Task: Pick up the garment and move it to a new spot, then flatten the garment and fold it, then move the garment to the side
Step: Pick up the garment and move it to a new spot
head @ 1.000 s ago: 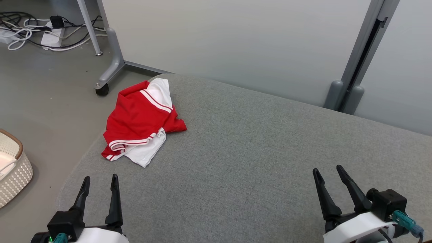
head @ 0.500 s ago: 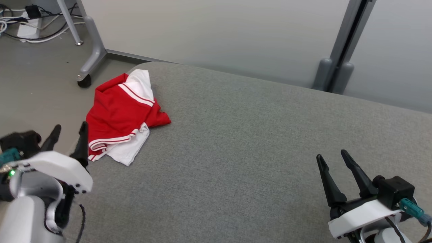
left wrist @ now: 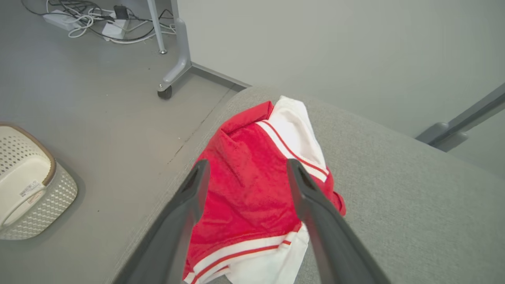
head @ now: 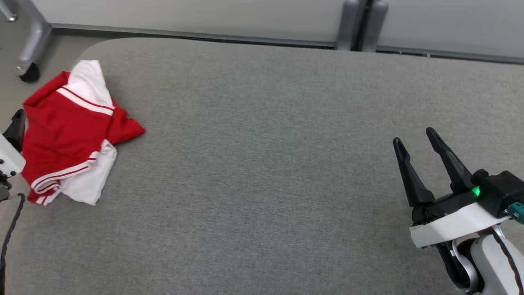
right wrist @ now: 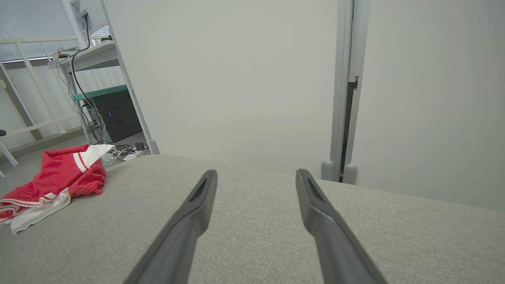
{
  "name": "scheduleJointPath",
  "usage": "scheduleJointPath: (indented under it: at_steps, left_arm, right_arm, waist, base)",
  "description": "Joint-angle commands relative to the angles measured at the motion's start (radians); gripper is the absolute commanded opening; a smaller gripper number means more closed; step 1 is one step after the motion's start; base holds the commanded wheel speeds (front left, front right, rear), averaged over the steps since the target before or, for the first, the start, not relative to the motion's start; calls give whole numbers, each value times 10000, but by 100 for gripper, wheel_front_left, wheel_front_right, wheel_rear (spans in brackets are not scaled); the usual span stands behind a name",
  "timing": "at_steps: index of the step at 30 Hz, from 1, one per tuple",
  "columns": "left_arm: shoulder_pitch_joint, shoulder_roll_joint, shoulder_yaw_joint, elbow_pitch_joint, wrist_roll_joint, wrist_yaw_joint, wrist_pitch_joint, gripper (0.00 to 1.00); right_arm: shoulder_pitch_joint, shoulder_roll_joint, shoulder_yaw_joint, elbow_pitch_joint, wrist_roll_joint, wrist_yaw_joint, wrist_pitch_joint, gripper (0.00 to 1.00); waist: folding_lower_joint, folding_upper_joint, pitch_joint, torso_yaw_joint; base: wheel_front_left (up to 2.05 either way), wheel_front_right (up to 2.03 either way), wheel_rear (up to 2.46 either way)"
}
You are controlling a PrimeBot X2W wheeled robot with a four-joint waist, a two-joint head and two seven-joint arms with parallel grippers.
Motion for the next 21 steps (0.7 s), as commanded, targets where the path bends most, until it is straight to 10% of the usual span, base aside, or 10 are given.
scheduleJointPath:
  at_steps: [1,18,19,21]
  left_arm:
    - [-308,149,20,427,-94,-73,65,100]
    - [-1162,328,-384,4804,-310,-217,-90,100]
    - [-1207,308,-428,4882,-338,-232,-154,81]
    - [-1326,350,-553,4893,-310,-259,-434,0]
  right_arm:
    - [-206,-121,2,-104,-2,2,11,100]
    - [-904,-210,86,-113,73,4,-131,100]
    - [-906,-199,90,-100,72,2,-137,100]
    - [-891,-195,120,-65,75,2,-142,100]
  waist:
    - [0,0,819,-746]
    - [0,0,1784,-1668]
    - [0,0,1778,-1659]
    - [0,0,1750,-1628]
  base:
    - [0,0,0]
    - [0,0,0]
    - [0,0,0]
    - [0,0,0]
